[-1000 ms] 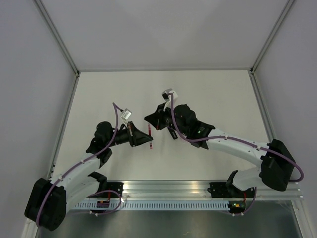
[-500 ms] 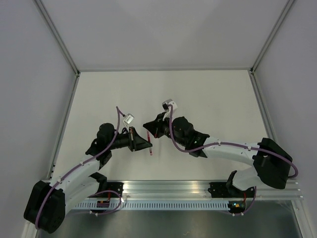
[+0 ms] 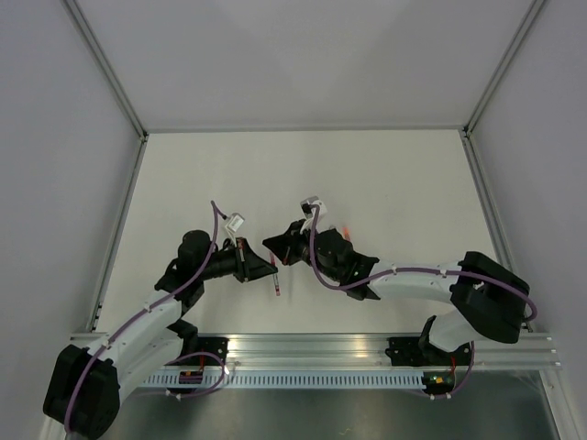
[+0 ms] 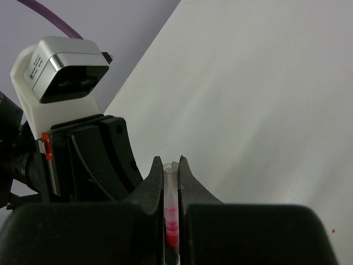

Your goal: Insert the pens into the pen caps

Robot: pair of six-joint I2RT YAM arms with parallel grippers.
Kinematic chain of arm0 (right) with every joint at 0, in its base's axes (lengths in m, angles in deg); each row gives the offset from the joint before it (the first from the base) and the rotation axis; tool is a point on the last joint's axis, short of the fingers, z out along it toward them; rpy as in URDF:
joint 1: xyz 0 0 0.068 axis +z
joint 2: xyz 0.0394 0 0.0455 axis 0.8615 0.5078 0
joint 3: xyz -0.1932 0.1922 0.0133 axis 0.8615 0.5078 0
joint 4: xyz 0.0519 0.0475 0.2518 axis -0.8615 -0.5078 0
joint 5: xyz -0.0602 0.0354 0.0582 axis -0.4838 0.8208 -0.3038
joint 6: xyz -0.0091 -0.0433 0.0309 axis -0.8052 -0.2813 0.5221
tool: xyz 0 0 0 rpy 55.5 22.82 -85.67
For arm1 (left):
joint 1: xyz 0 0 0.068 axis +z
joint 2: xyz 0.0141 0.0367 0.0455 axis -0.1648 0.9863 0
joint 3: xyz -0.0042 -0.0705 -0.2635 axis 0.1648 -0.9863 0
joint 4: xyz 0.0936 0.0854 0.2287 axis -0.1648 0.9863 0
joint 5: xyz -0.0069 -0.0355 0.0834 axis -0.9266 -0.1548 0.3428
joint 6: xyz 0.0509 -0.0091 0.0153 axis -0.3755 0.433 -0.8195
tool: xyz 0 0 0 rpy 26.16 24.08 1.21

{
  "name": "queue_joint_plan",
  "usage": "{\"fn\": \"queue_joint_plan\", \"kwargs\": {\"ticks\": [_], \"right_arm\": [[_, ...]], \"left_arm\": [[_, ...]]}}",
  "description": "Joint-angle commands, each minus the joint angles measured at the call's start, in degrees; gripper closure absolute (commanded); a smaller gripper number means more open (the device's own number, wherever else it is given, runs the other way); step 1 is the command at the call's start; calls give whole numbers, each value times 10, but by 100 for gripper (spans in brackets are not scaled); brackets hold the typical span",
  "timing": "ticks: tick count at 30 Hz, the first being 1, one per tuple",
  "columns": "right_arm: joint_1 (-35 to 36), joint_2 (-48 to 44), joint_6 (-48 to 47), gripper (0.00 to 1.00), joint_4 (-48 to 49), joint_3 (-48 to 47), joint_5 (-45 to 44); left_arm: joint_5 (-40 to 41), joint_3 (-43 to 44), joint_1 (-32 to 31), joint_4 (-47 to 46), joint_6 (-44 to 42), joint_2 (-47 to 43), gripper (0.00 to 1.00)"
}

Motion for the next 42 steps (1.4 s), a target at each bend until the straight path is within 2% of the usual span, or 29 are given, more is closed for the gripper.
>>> {"fn": "queue_joint_plan", "kwargs": {"ticks": [1,4,6,10,19,20,22,23,24,27,28,30,32,35,37,42], "right_arm": [[64,37,59,100,-64,49,150],[72,33,73,100,-18,68,132],[73,15,66,100,-25,74,107],[72,-8,42,100,-92,45,31],[66,-15,2,100,-198,-72,-57],[61,-12,-2,98,-207,-86,-73],[54,-6,-12,88,-228,-122,-88],[44,-4,-13,79,-233,-145,-101],[37,-2,-13,76,-237,-156,-99],[1,10,-10,66,-253,-208,-48],[-11,10,-18,62,-262,-219,-44],[-17,-6,-35,49,-267,-236,-43],[-26,-17,-53,43,-281,-248,-34],[-26,-41,-81,37,-318,-246,-23],[-27,-69,-88,36,-338,-216,-21],[-26,-113,-155,37,-342,-135,88]], "left_arm": [[154,37,39,-132,-6,-3,98],[157,36,40,-131,-9,-4,98],[157,36,40,-131,-8,-6,98],[142,38,40,-135,-9,8,98],[36,44,40,-193,10,54,98],[31,43,39,-198,13,62,98],[21,45,39,-204,20,67,98],[19,45,38,-205,21,71,98],[14,45,37,-208,22,72,98],[-2,52,31,-215,28,90,98],[-6,52,31,-217,29,95,98],[-4,52,31,-217,29,103,98],[-3,51,31,-217,29,102,98],[-1,51,31,-214,33,98,98],[0,51,31,-212,36,98,98],[15,52,31,-190,39,97,98]]}}
